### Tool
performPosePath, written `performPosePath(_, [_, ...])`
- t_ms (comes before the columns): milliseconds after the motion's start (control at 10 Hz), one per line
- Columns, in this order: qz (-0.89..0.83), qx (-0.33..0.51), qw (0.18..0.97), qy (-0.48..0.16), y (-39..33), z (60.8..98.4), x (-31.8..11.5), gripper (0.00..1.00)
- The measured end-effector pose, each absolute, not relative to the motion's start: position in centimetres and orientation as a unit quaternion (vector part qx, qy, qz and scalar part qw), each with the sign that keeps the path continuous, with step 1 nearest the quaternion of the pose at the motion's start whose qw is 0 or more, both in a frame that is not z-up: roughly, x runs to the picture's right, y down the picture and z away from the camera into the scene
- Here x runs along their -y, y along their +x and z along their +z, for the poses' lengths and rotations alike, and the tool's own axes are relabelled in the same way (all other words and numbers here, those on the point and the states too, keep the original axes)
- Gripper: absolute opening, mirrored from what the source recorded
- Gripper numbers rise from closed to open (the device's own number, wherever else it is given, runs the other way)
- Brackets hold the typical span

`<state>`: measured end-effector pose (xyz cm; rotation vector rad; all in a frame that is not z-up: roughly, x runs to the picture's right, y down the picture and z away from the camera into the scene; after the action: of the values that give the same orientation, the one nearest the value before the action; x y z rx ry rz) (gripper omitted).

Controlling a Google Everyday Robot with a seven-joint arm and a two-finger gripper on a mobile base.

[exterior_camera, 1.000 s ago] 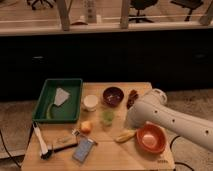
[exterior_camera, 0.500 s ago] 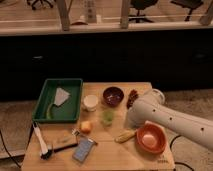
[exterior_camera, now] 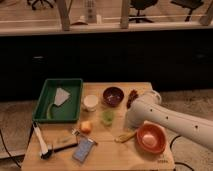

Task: Place banana in purple bowl

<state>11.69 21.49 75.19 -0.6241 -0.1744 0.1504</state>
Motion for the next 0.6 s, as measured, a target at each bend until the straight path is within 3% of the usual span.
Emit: performPosePath(600, [0.082, 0.079, 0.936, -0.332, 12.9, 77.7, -24.6, 0.80])
